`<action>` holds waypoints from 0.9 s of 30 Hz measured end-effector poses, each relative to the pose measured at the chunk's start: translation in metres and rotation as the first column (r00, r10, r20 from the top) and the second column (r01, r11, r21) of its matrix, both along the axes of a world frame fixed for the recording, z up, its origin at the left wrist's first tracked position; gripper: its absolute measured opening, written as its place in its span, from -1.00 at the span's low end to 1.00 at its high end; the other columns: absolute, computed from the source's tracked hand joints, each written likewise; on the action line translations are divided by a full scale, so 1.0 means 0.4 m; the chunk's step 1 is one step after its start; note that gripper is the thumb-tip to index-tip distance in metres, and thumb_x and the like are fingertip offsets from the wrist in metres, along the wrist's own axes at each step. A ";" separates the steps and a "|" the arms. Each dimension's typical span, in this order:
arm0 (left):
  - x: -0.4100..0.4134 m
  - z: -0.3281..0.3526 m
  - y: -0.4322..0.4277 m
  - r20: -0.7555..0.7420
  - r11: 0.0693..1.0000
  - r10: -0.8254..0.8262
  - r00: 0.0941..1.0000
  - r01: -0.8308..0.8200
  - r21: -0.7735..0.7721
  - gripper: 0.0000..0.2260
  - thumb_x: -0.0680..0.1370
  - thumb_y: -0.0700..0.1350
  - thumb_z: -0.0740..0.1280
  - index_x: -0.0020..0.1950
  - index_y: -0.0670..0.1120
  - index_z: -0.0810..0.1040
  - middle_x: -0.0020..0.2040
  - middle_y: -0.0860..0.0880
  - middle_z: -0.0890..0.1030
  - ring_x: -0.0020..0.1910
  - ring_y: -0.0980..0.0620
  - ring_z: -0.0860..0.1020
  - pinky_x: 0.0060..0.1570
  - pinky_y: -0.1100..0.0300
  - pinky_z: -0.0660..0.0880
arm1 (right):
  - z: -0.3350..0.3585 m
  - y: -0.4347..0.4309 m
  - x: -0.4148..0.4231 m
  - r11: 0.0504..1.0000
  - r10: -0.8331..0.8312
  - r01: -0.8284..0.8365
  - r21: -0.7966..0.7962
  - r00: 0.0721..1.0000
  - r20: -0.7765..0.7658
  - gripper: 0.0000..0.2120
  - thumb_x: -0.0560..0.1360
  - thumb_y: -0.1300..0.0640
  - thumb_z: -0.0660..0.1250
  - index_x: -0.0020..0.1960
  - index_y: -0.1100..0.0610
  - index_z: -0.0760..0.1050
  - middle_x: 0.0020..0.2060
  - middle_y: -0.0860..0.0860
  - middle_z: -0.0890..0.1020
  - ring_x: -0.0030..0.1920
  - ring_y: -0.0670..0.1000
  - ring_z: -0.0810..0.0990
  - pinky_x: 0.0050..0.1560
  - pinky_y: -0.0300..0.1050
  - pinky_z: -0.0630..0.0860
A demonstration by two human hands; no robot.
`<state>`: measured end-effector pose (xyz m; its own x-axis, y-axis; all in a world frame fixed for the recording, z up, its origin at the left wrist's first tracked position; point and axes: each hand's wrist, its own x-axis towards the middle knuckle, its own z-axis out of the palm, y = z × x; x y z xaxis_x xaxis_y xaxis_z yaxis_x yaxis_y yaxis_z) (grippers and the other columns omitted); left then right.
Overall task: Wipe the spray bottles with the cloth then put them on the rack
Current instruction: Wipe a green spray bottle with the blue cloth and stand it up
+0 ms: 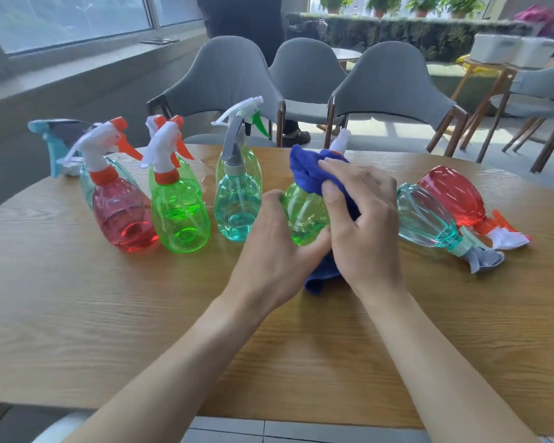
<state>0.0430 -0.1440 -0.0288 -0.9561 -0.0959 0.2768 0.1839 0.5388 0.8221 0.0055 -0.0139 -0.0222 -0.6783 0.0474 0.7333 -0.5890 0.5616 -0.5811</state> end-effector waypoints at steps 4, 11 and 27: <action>0.000 0.004 -0.004 0.016 0.999 0.017 1.000 -0.017 0.046 -0.29 0.53 0.23 0.46 0.54 0.02 0.22 0.35 0.13 0.49 0.32 0.24 0.46 0.15 0.37 0.39 | -0.001 -0.016 0.018 0.998 0.058 -0.058 0.005 0.998 0.017 -0.74 0.65 0.10 0.36 0.29 0.06 0.70 0.25 -0.07 0.57 0.28 0.04 0.46 0.41 -0.10 0.38; -0.005 0.004 -0.004 -0.015 0.998 0.051 0.999 -0.051 0.029 -0.24 0.55 0.22 0.48 0.58 -0.06 0.20 0.29 0.10 0.43 0.18 0.33 0.37 0.06 0.62 0.28 | 0.010 -0.002 0.010 0.981 0.087 -0.064 -0.184 0.989 0.118 -0.71 0.70 0.14 0.29 0.37 0.04 0.64 0.14 -0.07 0.53 0.20 -0.17 0.54 0.25 -0.38 0.39; -0.010 0.015 -0.008 0.146 0.930 -0.062 0.987 0.004 0.367 -0.62 0.67 0.06 0.40 0.32 0.09 0.23 -0.05 0.33 0.45 -0.25 0.69 0.43 -0.21 0.64 0.36 | 0.014 -0.010 0.028 0.941 0.182 -0.128 -0.314 0.972 0.150 -0.75 0.63 0.18 0.43 0.29 0.08 0.70 0.08 -0.10 0.64 0.16 -0.12 0.63 0.14 -0.37 0.47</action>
<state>0.0388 -0.1471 -0.0229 -0.9884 -0.1297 0.0791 0.0532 0.1924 0.9799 0.0165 -0.0178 -0.0165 -0.8109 0.1304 0.5705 -0.5287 0.2548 -0.8096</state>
